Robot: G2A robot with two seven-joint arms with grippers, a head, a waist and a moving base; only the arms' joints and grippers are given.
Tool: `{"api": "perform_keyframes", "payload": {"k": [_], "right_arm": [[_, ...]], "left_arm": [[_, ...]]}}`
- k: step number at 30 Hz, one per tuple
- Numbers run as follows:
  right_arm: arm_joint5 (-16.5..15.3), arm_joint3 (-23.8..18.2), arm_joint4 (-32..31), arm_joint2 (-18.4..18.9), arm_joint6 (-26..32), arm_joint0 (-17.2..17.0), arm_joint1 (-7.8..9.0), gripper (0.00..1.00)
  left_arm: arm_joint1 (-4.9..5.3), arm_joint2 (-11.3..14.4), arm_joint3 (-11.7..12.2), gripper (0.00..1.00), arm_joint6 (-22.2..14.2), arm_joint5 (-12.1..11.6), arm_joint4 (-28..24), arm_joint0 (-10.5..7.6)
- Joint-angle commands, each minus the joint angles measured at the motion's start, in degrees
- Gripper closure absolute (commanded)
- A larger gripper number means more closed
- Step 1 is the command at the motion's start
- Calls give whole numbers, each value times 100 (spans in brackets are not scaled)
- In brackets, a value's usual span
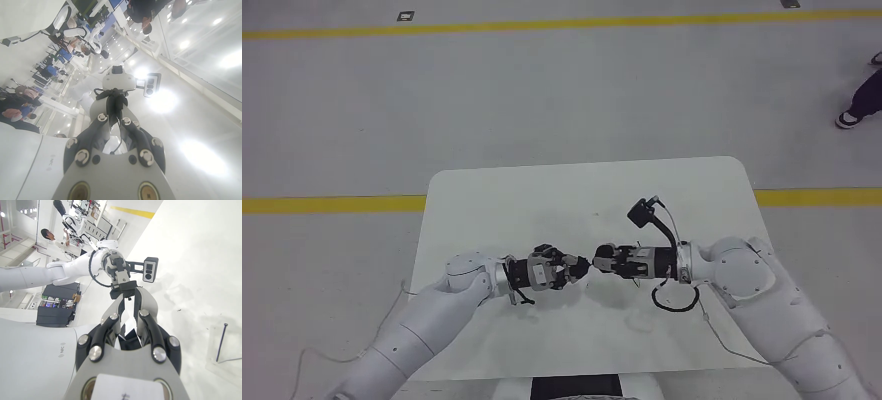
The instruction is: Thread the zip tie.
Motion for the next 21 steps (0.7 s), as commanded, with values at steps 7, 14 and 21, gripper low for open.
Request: {"api": "perform_keyframes", "payload": {"k": [7,14,21], "right_arm": [[0,33,31,-131,-62,75,53,87],[0,49,45,-219,-127,121,97,95],[0,49,45,-286,-186,149,143,100]], "left_arm": [[-2,30,13,100,-19,0,6,-15],[2,37,17,100,-32,0,10,-21],[7,29,12,100,-28,0,8,-9]]}}
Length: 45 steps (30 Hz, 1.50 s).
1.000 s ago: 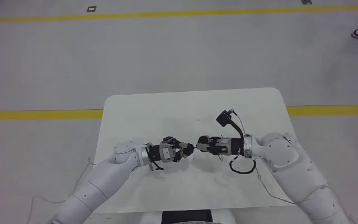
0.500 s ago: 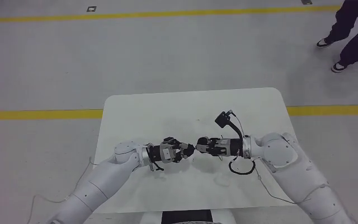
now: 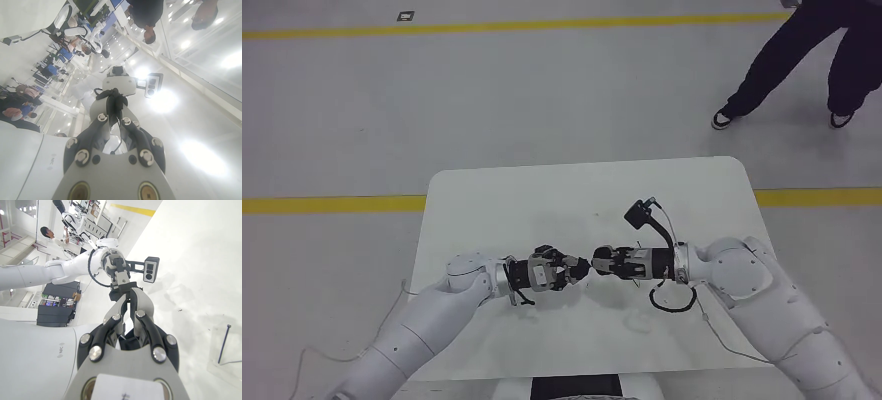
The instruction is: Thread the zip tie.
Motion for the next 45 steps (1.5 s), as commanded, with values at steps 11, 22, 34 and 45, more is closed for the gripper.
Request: {"api": "perform_keyframes", "payload": {"k": [11,22,34,45], "right_arm": [[0,52,62,-47,-128,3,79,100],[0,372,791,50,-20,-2,88,100],[0,1105,2141,187,742,118,-47,100],[73,1158,2272,184,591,69,-63,100]], "left_arm": [[-4,-15,7,0,11,-77,-22,22],[11,-46,-18,0,-192,-418,214,37],[102,-222,-211,0,36,-1341,1154,177],[120,-237,-306,0,505,-1660,1742,168]]}}
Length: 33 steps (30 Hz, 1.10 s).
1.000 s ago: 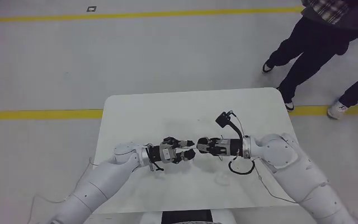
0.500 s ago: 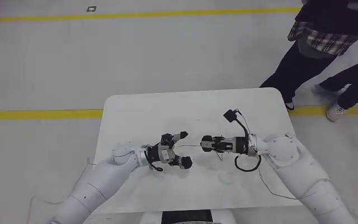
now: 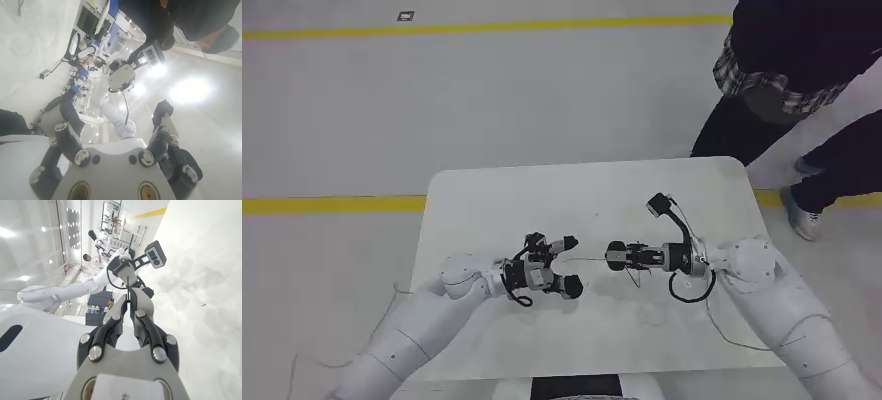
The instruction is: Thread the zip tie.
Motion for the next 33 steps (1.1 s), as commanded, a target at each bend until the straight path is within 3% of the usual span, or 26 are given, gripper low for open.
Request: {"api": "perform_keyframes", "payload": {"k": [1,3,8,11,13,21,22,24,26,33], "right_arm": [[74,100,257,18,-75,-47,-8,100],[78,189,603,53,19,-76,-13,100],[295,528,1289,161,479,-38,-6,100],[462,708,1569,168,713,6,-11,100],[610,854,1693,151,898,83,-17,100],[624,923,1639,159,888,127,-17,100],[624,923,1639,159,888,127,-17,100],[703,887,1649,121,772,84,-29,100],[817,882,1739,92,811,74,-38,100],[1094,1075,2039,-1,1093,138,-74,100]], "left_arm": [[28,-60,-154,0,380,-471,621,27],[64,-118,-236,0,559,-742,1021,101],[158,-215,-618,0,1351,-1381,2645,249],[188,-227,-730,0,1341,-1825,3205,266],[188,-227,-730,0,1341,-1825,3205,266],[188,-237,-734,0,1386,-1841,3239,258],[186,-256,-766,0,1584,-2031,3411,266],[187,-293,-830,0,1620,-2377,3451,287],[209,-423,-952,0,1805,-2377,3908,311],[270,-570,-1810,0,2249,-2377,5542,487]]}}
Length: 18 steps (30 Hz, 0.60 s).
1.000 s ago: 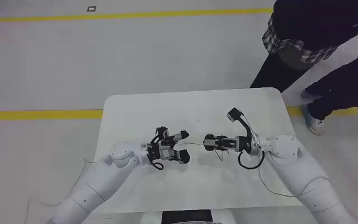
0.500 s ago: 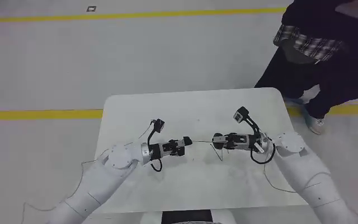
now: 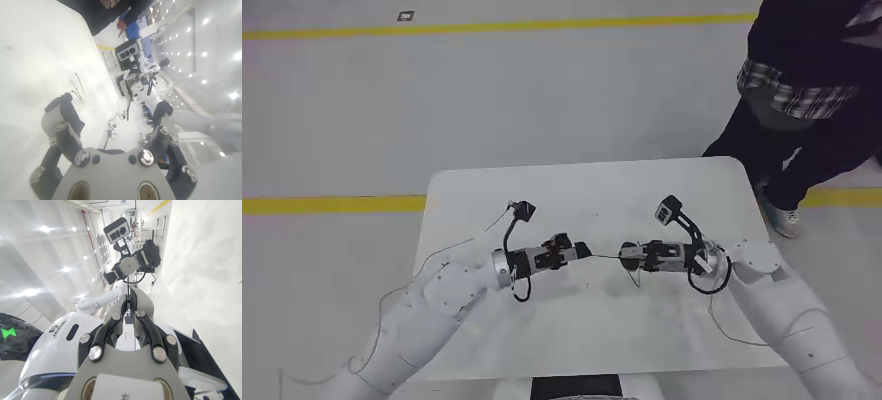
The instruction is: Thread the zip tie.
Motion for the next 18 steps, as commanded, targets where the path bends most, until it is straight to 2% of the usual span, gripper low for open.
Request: {"api": "perform_keyframes", "payload": {"k": [1,2,11,14,16,18], "right_arm": [[66,61,89,-35,82,29,-13,100],[139,103,125,-65,127,42,-20,100],[181,163,118,-82,125,97,-30,100],[226,133,107,-109,-15,56,-40,100],[292,138,119,-125,-19,46,-46,100],[365,195,186,-139,68,55,-52,100]], "left_arm": [[23,31,-167,0,145,-2,621,24],[36,26,-141,0,234,-2,850,26],[35,27,-150,0,251,-2,873,21],[24,149,-356,0,221,-2,955,-60],[54,201,-382,0,195,-2,1507,-148],[69,302,-441,0,304,-2,1761,-181]]}}
